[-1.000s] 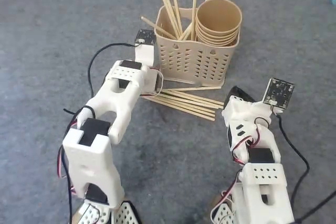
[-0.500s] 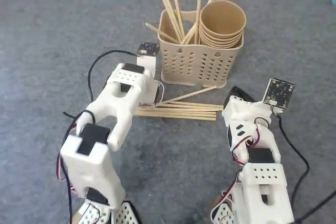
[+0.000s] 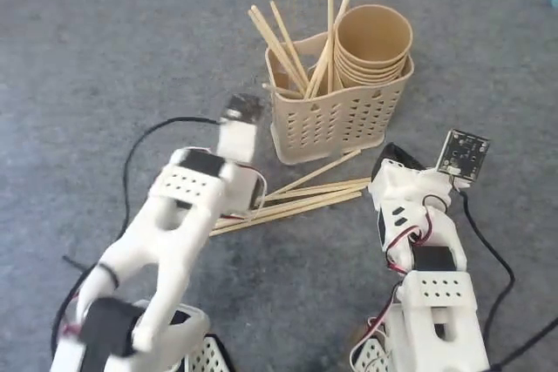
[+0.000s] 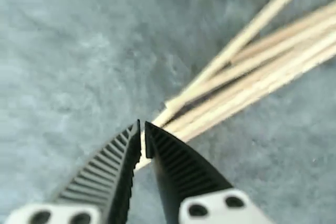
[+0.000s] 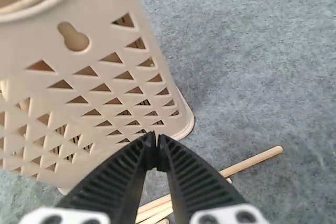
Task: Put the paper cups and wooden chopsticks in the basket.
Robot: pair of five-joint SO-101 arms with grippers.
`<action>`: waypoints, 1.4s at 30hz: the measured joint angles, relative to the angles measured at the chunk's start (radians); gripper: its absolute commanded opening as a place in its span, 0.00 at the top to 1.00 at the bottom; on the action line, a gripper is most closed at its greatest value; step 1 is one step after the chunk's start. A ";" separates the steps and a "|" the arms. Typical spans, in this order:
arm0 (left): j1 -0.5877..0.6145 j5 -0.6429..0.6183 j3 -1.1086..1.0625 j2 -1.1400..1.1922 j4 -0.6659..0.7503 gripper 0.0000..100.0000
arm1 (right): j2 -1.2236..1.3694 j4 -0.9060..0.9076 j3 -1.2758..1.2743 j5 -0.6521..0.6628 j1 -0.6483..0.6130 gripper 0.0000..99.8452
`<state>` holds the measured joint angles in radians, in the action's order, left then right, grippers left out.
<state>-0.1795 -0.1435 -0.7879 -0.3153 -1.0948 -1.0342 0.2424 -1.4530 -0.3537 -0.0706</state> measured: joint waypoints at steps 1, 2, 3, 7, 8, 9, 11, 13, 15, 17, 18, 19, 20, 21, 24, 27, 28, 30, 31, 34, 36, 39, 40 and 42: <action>0.018 0.003 0.000 -0.023 0.002 0.99 | 0.000 0.000 0.000 0.000 0.000 0.99; 0.037 0.003 0.000 -0.043 0.005 0.99 | 0.000 0.000 0.000 0.000 0.000 0.99; 0.055 0.000 -0.002 -0.060 0.015 0.99 | 0.000 0.002 0.000 0.000 0.000 0.99; 0.107 0.003 -0.014 -0.101 0.063 0.99 | 0.000 0.035 0.000 0.028 0.000 0.99; 0.124 0.002 -0.023 -0.112 0.083 0.99 | 0.000 0.046 0.000 0.051 0.000 0.99; 0.144 0.000 -0.041 -0.124 0.106 0.99 | 0.000 0.060 0.000 0.075 -0.003 0.99; 0.189 -0.003 -0.092 -0.153 0.173 0.99 | 0.000 0.092 0.000 0.117 -0.068 0.99; 0.245 -0.044 -0.158 -0.199 0.261 0.99 | 0.000 0.135 0.000 0.157 -0.152 0.99; 0.318 -0.098 -0.219 -0.259 0.348 0.99 | 0.000 0.163 0.000 0.195 -0.249 0.99; 0.400 -0.124 -0.265 -0.328 0.407 0.99 | 0.000 0.163 0.000 0.210 -0.311 0.99; 0.436 -0.132 -0.287 -0.358 0.437 0.99 | 0.000 0.152 0.000 0.215 -0.330 0.99; 0.466 -0.133 -0.310 -0.385 0.468 0.99 | 0.000 0.130 0.000 0.216 -0.350 0.99; 0.493 -0.133 -0.338 -0.407 0.502 0.99 | 0.000 0.103 0.000 0.216 -0.371 0.99; 0.514 -0.135 -0.368 -0.420 0.540 0.99 | 0.000 0.072 0.000 0.216 -0.391 0.99; 0.557 -0.140 -0.443 -0.446 0.671 0.99 | 0.000 -0.011 0.000 0.219 -0.460 0.99; 0.603 -0.175 -0.479 -0.446 0.790 0.99 | 0.000 -0.089 0.000 0.219 -0.482 0.99; 0.615 -0.201 -0.486 -0.448 0.816 0.99 | 0.000 -0.123 0.000 0.219 -0.485 0.99; 0.632 -0.235 -0.496 -0.448 0.852 0.99 | 0.000 -0.187 0.000 0.219 -0.489 0.99; 0.638 -0.247 -0.499 -0.450 0.864 0.99 | 0.000 -0.213 0.000 0.219 -0.489 0.99; 0.641 -0.256 -0.499 -0.451 0.878 0.99 | 0.003 -0.272 0.000 0.219 -0.488 0.99; 0.641 -0.261 -0.499 -0.451 0.881 0.99 | 0.034 -0.301 0.005 0.219 -0.488 0.99; 0.641 -0.265 -0.499 -0.451 0.881 0.99 | 0.146 -0.316 0.057 0.219 -0.451 0.99; 0.641 -0.265 -0.499 -0.451 0.881 0.99 | 0.196 -0.319 0.087 0.219 -0.439 0.99; 0.641 -0.265 -0.499 -0.451 0.881 0.99 | 0.301 -0.319 0.150 0.219 -0.420 0.99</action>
<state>0.4618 -0.4089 -1.2866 -0.7664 -0.2140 -0.7334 -0.0767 -1.3027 -0.1343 -0.4910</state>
